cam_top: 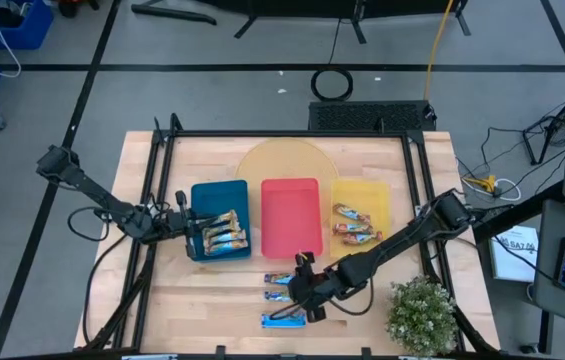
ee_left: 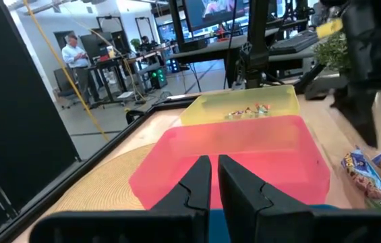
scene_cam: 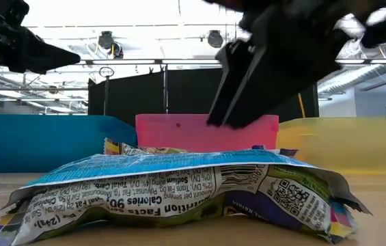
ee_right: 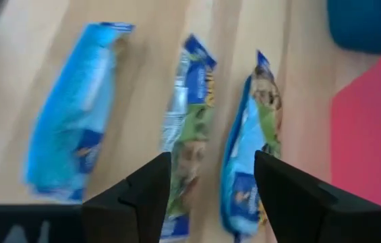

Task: Pick and place Granola Bars by type
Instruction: Put the top blue granola bar into the red bin

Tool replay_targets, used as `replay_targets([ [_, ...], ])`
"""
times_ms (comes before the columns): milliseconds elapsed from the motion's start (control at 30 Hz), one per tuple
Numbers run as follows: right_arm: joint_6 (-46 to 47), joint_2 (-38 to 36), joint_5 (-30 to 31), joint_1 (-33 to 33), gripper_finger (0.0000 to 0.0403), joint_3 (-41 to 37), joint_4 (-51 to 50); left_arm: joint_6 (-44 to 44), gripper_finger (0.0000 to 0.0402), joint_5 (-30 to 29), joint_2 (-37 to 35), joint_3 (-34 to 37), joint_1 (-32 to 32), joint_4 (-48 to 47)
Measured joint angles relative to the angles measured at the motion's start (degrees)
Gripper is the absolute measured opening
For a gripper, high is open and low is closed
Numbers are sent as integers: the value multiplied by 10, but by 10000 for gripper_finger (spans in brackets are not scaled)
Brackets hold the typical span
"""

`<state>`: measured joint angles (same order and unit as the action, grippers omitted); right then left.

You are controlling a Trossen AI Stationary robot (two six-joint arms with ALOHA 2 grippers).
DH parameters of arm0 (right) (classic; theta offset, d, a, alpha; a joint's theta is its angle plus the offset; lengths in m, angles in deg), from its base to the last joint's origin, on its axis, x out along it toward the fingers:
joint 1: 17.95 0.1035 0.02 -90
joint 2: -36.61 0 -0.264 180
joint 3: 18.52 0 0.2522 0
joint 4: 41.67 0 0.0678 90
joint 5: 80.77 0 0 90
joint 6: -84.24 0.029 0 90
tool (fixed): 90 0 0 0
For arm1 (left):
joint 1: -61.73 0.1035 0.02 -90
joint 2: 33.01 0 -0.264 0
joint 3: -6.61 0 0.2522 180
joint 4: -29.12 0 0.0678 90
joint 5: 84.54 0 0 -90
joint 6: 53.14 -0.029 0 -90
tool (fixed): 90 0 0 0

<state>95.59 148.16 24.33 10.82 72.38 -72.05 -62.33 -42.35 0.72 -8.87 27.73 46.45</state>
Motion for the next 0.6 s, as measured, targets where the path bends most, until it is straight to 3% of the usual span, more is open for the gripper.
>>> replay_targets([
  [167, 0, 16, 30, -12, 201, 0, -8, 1, 37, 0, 0, 0, 0, 0],
  [600, 8, 16, 28, -22, 201, -25, -7, -2, 37, 30, 0, 0, 0, 0],
])
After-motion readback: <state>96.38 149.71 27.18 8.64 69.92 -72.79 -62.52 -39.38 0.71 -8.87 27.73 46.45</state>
